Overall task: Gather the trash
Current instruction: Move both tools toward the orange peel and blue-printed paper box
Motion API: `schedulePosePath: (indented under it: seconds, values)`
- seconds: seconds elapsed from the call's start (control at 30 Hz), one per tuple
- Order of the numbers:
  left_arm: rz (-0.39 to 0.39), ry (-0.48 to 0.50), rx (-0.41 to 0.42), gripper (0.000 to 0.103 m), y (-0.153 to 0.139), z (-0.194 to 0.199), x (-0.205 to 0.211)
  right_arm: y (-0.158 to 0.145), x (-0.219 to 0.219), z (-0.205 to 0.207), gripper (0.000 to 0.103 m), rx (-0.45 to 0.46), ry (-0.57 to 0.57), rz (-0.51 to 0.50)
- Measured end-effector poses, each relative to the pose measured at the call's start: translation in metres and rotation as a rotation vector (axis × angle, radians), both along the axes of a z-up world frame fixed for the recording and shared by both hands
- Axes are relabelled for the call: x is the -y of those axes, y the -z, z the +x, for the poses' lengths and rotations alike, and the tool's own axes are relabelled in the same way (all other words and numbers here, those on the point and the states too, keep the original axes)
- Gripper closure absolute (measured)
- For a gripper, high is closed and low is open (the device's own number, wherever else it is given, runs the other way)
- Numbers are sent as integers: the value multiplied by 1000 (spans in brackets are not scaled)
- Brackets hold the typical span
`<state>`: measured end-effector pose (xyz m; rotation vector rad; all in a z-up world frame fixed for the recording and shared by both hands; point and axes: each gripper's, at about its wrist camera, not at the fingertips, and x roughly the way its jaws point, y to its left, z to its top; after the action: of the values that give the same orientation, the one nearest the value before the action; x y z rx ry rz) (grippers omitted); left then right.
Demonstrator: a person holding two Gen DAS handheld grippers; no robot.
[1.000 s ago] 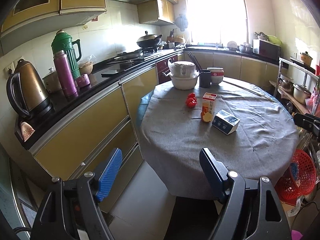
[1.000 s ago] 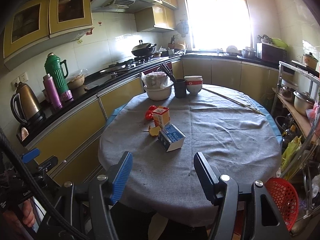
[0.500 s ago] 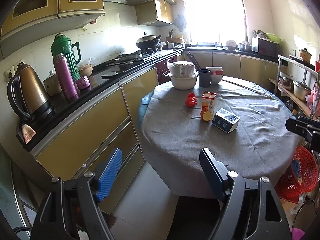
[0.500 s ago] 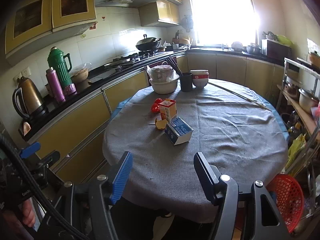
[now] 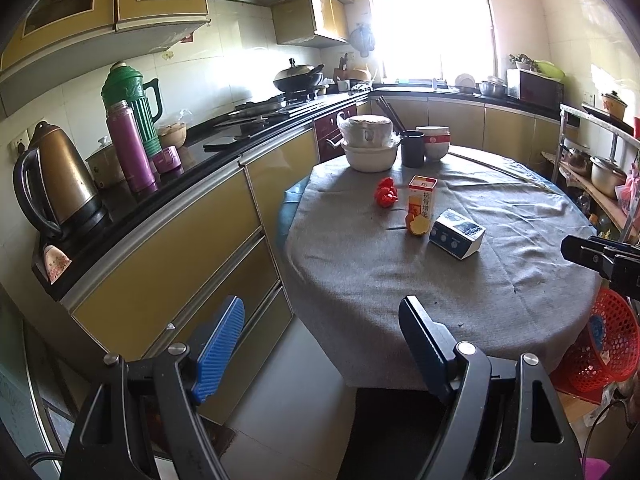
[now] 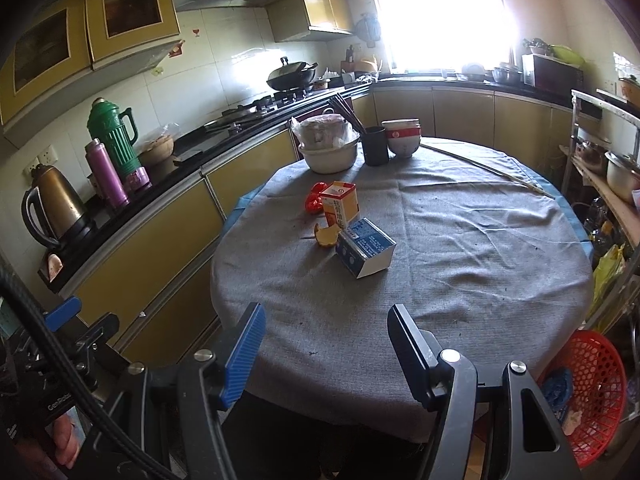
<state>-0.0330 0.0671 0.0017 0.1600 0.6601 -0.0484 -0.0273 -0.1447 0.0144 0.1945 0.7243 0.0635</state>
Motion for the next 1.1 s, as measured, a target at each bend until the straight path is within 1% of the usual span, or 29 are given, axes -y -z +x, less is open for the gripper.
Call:
schedulePosePath:
  seconds: [0.3, 0.5, 0.63, 0.8, 0.97, 1.1]
  values:
    - [15, -14, -38, 23, 12, 10, -2, 13, 0, 15, 36, -37, -8, 31]
    - [32, -47, -90, 23, 28, 25, -7, 29, 1, 30, 36, -78, -19, 50]
    - [56, -75, -129, 23, 40, 38, -9, 41, 3, 40, 36, -99, -34, 39]
    - [90, -125, -186, 23, 57, 57, -14, 50, 1, 53, 36, -99, -65, -15]
    - [121, -164, -234, 23, 70, 79, -13, 61, 0, 75, 36, -93, -102, -57]
    - [135, -168, -265, 23, 76, 100, -5, 73, 8, 92, 36, -108, -120, -30]
